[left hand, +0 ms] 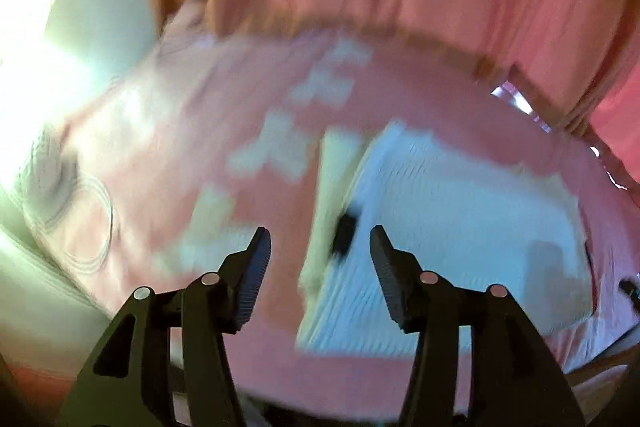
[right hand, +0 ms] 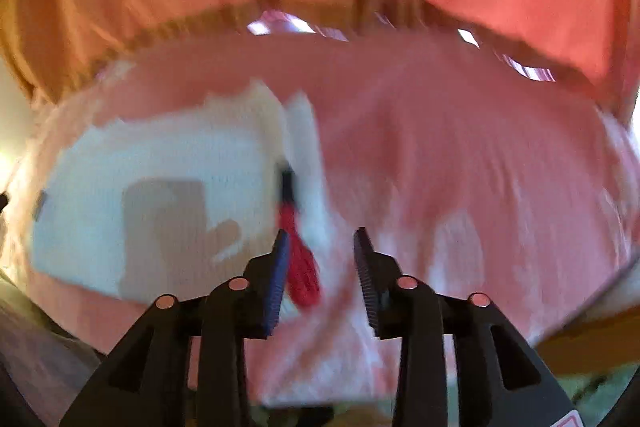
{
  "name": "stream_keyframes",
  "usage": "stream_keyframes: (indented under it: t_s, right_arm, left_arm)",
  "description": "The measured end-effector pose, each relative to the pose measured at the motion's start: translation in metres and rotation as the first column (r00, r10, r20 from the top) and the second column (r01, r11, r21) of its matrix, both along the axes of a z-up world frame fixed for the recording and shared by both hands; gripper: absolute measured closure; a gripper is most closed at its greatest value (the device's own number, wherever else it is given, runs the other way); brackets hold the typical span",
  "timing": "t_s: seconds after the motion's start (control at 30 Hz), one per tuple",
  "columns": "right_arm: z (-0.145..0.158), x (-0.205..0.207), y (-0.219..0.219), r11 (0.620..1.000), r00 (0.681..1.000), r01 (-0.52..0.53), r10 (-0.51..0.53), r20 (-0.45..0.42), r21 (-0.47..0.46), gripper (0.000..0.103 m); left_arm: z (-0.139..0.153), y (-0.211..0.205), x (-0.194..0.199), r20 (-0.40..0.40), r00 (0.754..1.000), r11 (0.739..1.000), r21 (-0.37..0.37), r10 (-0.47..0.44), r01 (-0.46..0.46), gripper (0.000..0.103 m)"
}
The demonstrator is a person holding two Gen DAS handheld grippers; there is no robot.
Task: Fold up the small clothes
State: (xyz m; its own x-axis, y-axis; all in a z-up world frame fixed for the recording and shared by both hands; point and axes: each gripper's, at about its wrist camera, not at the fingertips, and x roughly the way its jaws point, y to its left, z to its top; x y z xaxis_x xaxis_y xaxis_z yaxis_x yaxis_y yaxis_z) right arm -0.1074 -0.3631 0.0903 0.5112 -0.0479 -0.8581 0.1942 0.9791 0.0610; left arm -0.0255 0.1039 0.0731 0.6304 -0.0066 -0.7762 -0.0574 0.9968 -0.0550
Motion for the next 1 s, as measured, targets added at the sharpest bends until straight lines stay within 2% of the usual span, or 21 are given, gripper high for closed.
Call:
stream_keyframes:
  t_s: [0.03,0.1,0.2,0.27,0.37,0.4,0.47,0.5,0.57,0.63,0.67,0.73,0.77,0.83,0.9,1.0]
  right_arm:
    - [0.004,0.014,0.006,0.999,0.999,-0.038,0.038,0.015,0.005,0.101]
    - [0.004,0.053,0.026,0.992,0.992,-0.124,0.123,0.025,0.036,0.102]
    - [-0.019,0.107,0.045,0.981,0.981,-0.192,0.192,-0.002,0.039,0.102]
    - [-0.045,0.136,0.047,0.98,0.98,-0.196,0.196,-0.035,0.019,0.102]
    - [-0.103,0.164,0.038,0.986,0.967,-0.161,0.15,-0.205,-0.034,0.103]
    - [-0.108,0.162,0.03,0.988,0.97,-0.154,0.149,-0.193,-0.01,0.103]
    - [-0.093,0.162,0.03,0.989,0.974,-0.145,0.146,-0.174,0.019,0.103]
    - [-0.08,0.16,0.03,0.989,0.981,-0.143,0.147,-0.125,0.037,0.103]
    - [-0.075,0.163,0.032,0.985,0.981,-0.163,0.167,-0.097,0.048,0.102]
    - [-0.1,0.171,0.035,0.987,0.969,-0.158,0.155,-0.191,0.001,0.103]
    - [-0.111,0.171,0.034,0.988,0.966,-0.156,0.151,-0.209,-0.005,0.103]
    - [-0.102,0.171,0.038,0.988,0.971,-0.155,0.148,-0.19,-0.024,0.103]
    - [-0.094,0.168,0.04,0.989,0.976,-0.146,0.142,-0.164,-0.011,0.102]
    - [-0.073,0.16,0.047,0.985,0.983,-0.153,0.159,-0.089,0.074,0.097]
    - [-0.057,0.152,0.064,0.977,0.98,-0.193,0.196,-0.027,0.086,0.097]
    - [-0.043,0.145,0.094,0.957,0.963,-0.269,0.269,0.014,0.105,0.097]
  left_arm:
    - [0.005,-0.013,0.013,0.019,0.999,1.0,0.009,-0.03,0.03,0.053]
    - [0.003,-0.043,0.043,0.024,0.995,0.994,0.032,-0.102,0.101,0.053]
    - [-0.026,-0.079,0.085,-0.022,0.986,0.983,0.082,-0.166,0.167,0.053]
    - [-0.058,-0.091,0.109,-0.083,0.982,0.977,0.112,-0.171,0.18,0.053]
    - [-0.095,-0.094,0.119,-0.158,0.976,0.971,0.163,-0.148,0.173,0.053]
    - [-0.102,-0.092,0.122,-0.183,0.973,0.974,0.15,-0.144,0.172,0.053]
    - [-0.099,-0.091,0.124,-0.161,0.976,0.976,0.139,-0.146,0.169,0.053]
    - [-0.098,-0.091,0.124,-0.161,0.974,0.973,0.143,-0.157,0.181,0.053]
    - [-0.099,-0.087,0.121,-0.167,0.975,0.977,0.127,-0.15,0.172,0.053]
    - [-0.099,-0.088,0.123,-0.17,0.975,0.977,0.129,-0.145,0.168,0.053]
    - [-0.098,-0.09,0.123,-0.169,0.975,0.976,0.135,-0.147,0.17,0.053]
    - [-0.098,-0.094,0.123,-0.166,0.975,0.974,0.143,-0.15,0.174,0.053]
    - [-0.098,-0.094,0.124,-0.167,0.975,0.975,0.142,-0.148,0.172,0.053]
    - [-0.098,-0.094,0.126,-0.171,0.975,0.979,0.128,-0.138,0.161,0.053]
    - [-0.095,-0.092,0.128,-0.169,0.975,0.982,0.1,-0.141,0.16,0.053]
    - [-0.078,-0.091,0.119,-0.136,0.979,0.983,0.087,-0.15,0.163,0.053]
